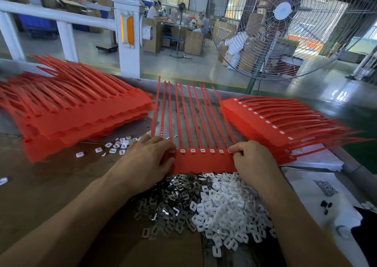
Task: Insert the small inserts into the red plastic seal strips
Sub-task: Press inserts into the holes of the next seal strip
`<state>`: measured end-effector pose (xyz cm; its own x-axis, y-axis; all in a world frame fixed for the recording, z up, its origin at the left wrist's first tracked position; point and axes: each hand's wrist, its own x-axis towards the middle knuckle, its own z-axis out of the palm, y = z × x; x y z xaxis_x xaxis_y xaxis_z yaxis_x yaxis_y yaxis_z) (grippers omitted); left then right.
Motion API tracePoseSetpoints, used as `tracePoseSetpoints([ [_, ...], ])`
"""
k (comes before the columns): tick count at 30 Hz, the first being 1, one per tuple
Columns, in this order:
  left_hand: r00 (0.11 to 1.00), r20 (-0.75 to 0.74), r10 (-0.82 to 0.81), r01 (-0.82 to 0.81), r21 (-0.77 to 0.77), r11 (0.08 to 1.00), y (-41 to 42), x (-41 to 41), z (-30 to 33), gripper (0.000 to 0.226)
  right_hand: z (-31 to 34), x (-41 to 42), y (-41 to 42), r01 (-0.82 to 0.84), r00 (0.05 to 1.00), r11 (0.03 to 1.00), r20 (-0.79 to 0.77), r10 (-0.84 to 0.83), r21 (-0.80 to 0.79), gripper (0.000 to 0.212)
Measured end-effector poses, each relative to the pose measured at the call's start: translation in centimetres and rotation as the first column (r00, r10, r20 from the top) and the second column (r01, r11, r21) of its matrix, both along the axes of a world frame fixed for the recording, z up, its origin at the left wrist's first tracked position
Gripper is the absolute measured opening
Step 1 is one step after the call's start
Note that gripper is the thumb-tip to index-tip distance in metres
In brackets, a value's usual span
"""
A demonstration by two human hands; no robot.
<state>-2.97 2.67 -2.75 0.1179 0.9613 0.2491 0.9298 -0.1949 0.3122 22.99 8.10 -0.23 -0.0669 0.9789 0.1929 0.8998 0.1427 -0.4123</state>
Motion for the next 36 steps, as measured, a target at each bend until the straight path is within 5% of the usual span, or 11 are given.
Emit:
tracePoseSetpoints([
  [8,1.0,0.0,-0.003,0.003,0.004,1.0,0.0,-0.09,-0.09,0.038,0.11,-0.17,-0.11,0.002,1.0,1.0,-0.012,-0.002,-0.004,0.035],
  [22,1.0,-0.004,0.013,-0.013,-0.005,1.0,-0.04,0.07,-0.08,0.038,0.52,-0.48,-0.06,-0.041,0.97,0.999,0.237,0.048,-0.037,0.032],
  [36,1.0,0.0,0.009,-0.009,-0.013,1.0,-0.24,0.0,0.06,0.04,0.08,-0.83,-0.36,-0.027,0.984,0.999,0.179,0.022,0.021,0.03],
])
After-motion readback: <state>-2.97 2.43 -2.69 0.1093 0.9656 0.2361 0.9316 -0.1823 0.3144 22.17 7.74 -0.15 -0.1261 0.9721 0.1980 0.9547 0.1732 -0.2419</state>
